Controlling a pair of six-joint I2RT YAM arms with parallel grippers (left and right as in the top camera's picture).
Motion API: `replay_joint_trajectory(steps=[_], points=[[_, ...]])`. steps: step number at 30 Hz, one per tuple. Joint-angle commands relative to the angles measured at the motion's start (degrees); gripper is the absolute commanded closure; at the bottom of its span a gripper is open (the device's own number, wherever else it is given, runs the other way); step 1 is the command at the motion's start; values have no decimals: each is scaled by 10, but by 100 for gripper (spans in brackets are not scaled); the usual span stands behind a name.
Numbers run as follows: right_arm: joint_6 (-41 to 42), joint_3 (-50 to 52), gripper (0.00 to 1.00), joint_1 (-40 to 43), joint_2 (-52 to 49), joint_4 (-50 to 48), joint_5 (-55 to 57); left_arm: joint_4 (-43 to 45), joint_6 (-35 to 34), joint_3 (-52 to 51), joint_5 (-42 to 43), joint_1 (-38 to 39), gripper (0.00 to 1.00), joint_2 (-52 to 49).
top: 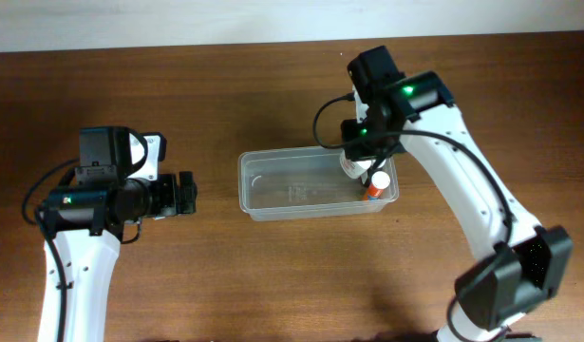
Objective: Pack container
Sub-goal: 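Lower the spray bottle into the container and open the right gripper, then withdraw the right gripper and grasp the gold-capped bottle with the left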
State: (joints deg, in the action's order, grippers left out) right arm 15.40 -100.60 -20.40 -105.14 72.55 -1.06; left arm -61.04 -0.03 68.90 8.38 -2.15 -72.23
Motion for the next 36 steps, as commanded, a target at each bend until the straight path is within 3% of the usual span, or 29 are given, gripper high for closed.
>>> replay_joint_trajectory(steps=[1,9,11,13,18,25,27,33,36], points=[[17,-6,82,-2,-24,-10,24,1,9,9,2,1,1,-1],[17,-6,81,1,-78,-22,34,0,9,9,2,1,1,-1],[16,-6,62,2,-85,-20,32,0,9,9,2,1,0,-1],[16,-6,55,2,-87,-21,32,1,9,9,2,1,1,-1],[14,-8,52,0,-79,-18,30,1,9,9,2,1,1,-1],[-17,-130,46,3,1,47,33,0,9,9,2,1,1,-1],[-15,-175,44,17,36,77,48,-2,9,9,2,1,1,-1],[12,-181,31,141,93,125,43,-3,9,9,2,1,1,-1],[-34,-165,29,216,93,193,7,-4,9,9,2,1,1,-1]])
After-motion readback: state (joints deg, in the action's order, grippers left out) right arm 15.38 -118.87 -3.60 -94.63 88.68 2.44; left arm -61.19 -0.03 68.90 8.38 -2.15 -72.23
